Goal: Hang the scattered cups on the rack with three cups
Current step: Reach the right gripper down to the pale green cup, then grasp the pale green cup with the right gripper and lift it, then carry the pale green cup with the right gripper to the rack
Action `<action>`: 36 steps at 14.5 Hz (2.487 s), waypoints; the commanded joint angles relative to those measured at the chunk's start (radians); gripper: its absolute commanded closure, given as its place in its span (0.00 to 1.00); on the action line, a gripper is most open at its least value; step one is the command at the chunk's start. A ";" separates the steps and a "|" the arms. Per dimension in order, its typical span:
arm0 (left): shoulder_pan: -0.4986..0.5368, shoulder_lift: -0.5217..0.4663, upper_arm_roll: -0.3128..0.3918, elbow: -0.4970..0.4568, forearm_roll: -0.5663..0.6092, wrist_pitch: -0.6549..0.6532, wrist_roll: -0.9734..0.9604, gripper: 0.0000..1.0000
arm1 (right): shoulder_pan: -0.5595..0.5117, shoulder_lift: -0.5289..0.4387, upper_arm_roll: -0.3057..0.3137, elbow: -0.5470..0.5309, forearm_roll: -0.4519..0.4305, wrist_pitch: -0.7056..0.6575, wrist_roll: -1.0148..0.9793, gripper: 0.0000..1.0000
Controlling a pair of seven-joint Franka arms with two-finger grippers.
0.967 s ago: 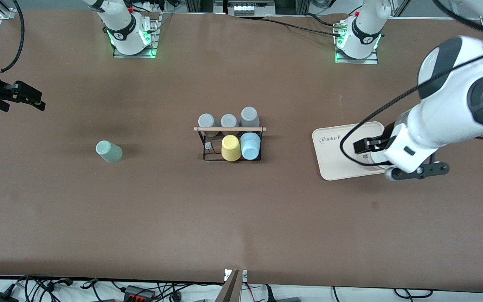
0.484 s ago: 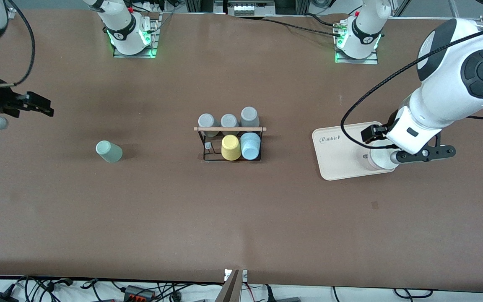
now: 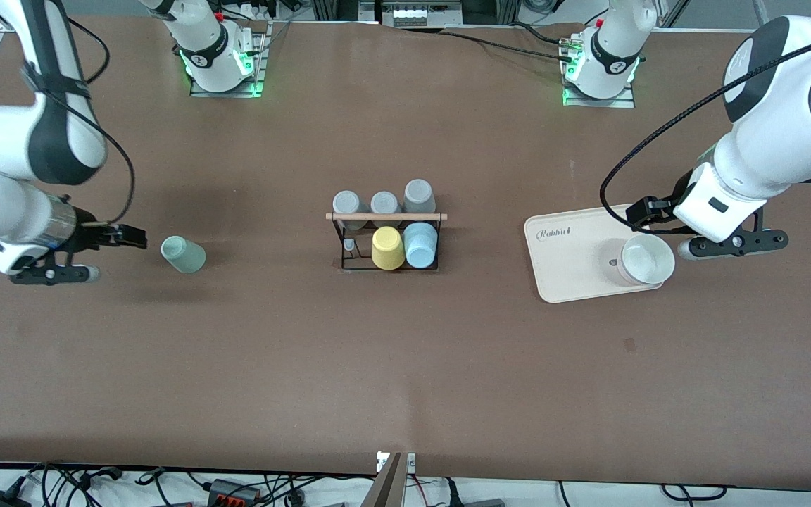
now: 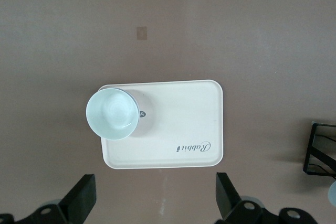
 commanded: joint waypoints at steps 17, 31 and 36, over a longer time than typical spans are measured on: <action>0.046 -0.050 -0.015 -0.009 -0.057 -0.014 0.025 0.00 | 0.037 0.155 0.006 -0.156 0.005 0.258 -0.006 0.00; 0.048 -0.049 -0.014 -0.007 -0.059 -0.012 0.026 0.00 | 0.197 0.181 0.055 0.318 0.166 -0.154 0.110 0.86; 0.048 -0.047 -0.014 -0.009 -0.059 -0.012 0.026 0.00 | 0.371 0.204 0.055 0.378 0.167 -0.147 0.381 0.87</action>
